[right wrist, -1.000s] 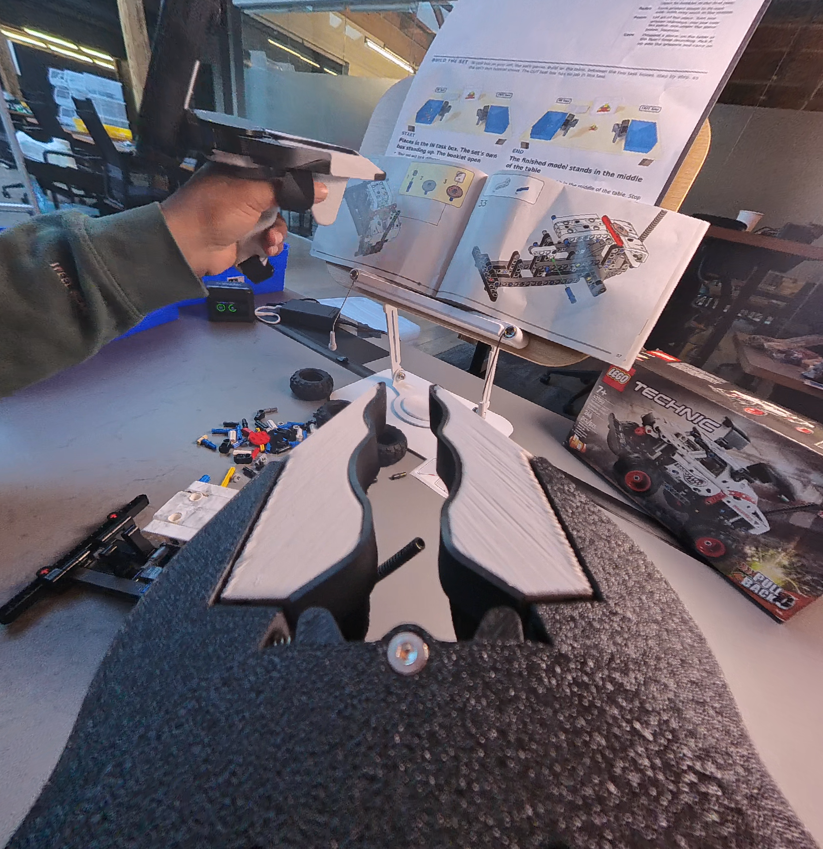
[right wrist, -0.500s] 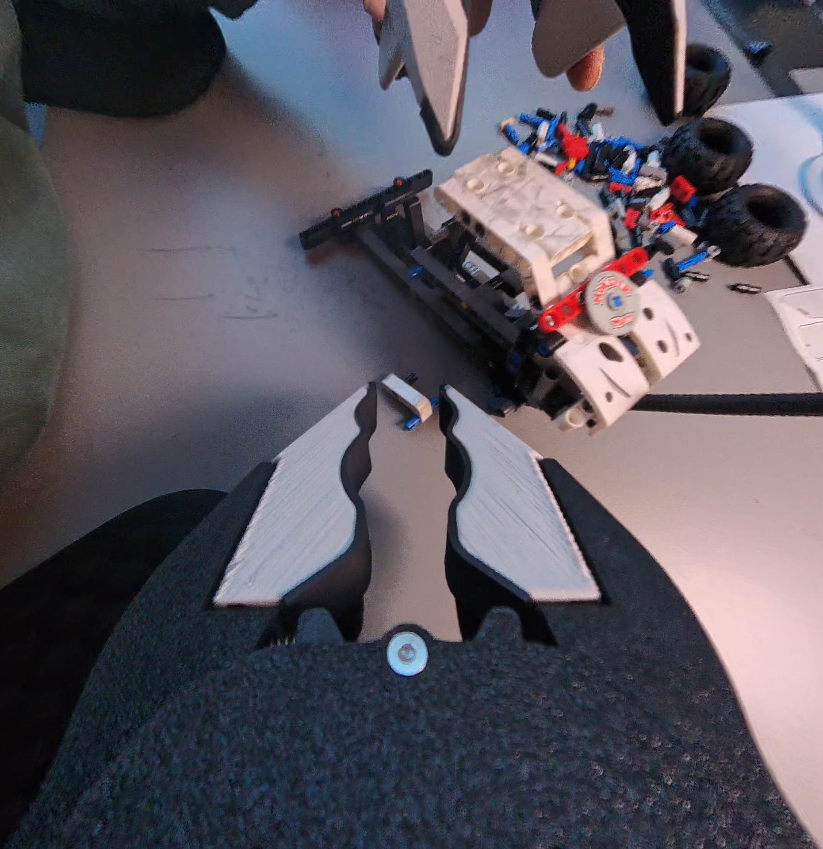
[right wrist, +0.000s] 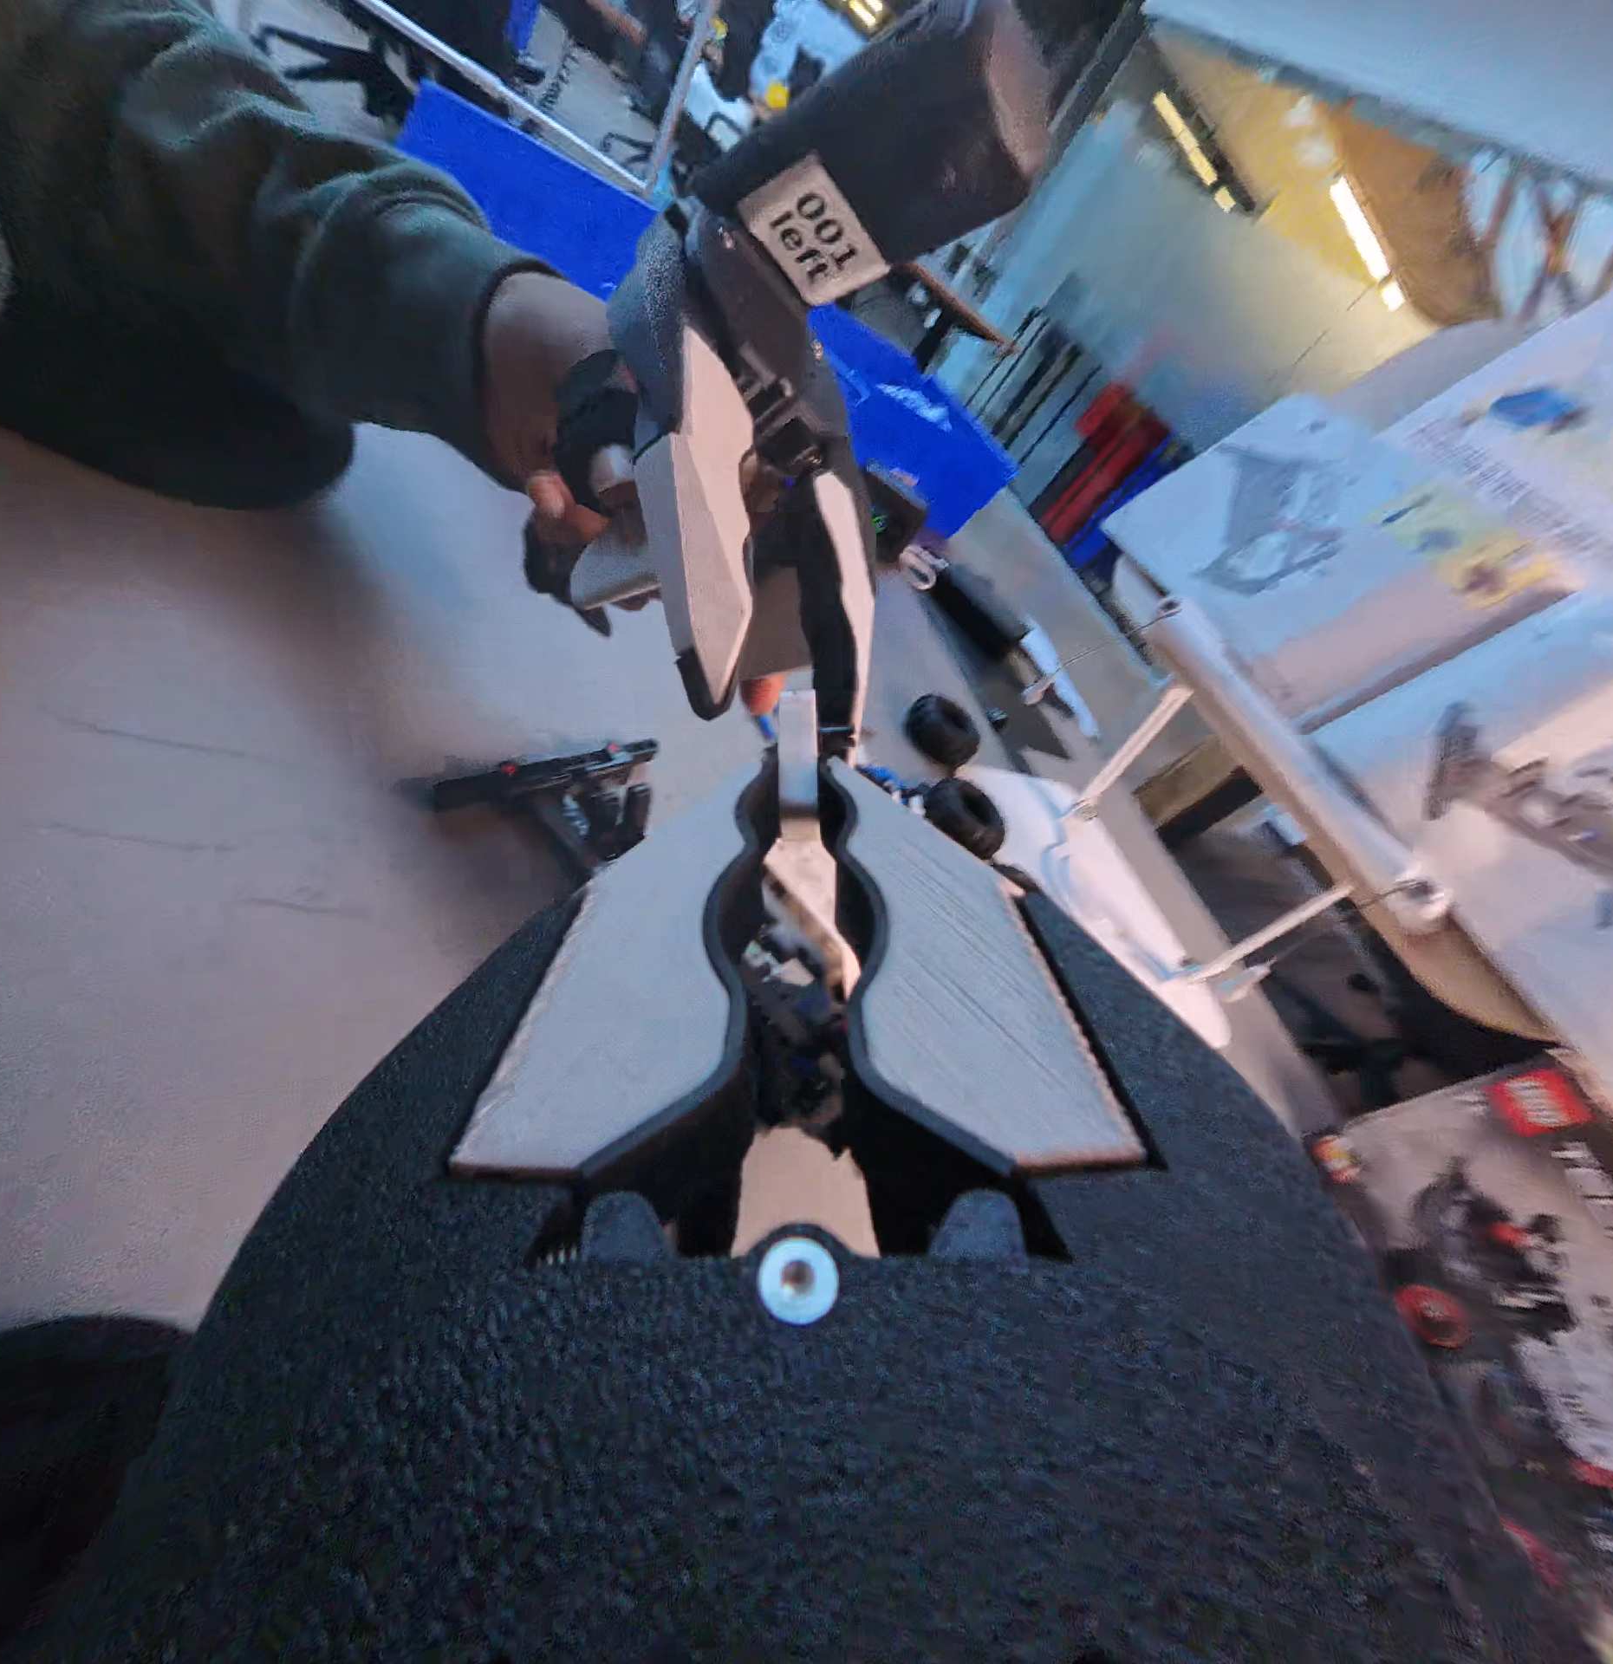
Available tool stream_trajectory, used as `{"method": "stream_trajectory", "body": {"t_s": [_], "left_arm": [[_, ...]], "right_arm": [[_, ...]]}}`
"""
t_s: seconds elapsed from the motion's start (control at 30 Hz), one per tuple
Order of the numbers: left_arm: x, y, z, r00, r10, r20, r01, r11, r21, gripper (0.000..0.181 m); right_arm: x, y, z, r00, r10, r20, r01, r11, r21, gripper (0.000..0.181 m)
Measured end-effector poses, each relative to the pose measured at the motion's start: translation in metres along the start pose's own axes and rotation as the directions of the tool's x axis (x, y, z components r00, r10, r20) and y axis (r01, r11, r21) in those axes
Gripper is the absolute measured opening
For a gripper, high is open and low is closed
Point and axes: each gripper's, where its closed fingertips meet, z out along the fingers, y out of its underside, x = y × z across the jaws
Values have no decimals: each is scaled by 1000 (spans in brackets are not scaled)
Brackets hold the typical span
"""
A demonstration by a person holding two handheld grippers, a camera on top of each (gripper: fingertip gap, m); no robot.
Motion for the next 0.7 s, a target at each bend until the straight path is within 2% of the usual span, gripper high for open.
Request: {"method": "stream_trajectory", "body": {"t_s": [0.13, 0.27, 0.33, 0.6, 0.67, 0.7], "left_arm": [[17, -25, -17, 993, -87, -82, 98, 984, 147, 38], [28, -32, -22, 975, -165, -147, 194, 958, 212, 24], [25, -31, -24, 974, -185, -129, 211, 950, 229, 10], [24, -25, -27, 994, -95, -48, 103, 971, 216, 7], [21, -22, -28, 999, -46, -3, 46, 981, 190, 7], [20, -20, -29, 1000, -10, 16, 7, 986, 167, 7]], "right_arm": [[11, -18, 5, 964, -191, -186, 198, 980, 20, 7], [6, -24, 17, 910, -319, -264, 325, 945, -20, 7], [3, -26, 21, 887, -366, -281, 372, 928, -35, 7], [2, -29, 27, 851, -406, -332, 412, 909, -55, 7], [0, -26, 31, 893, -350, -284, 357, 934, -29, 8], [-3, -25, 31, 935, -269, -230, 280, 960, 13, 9]]}}
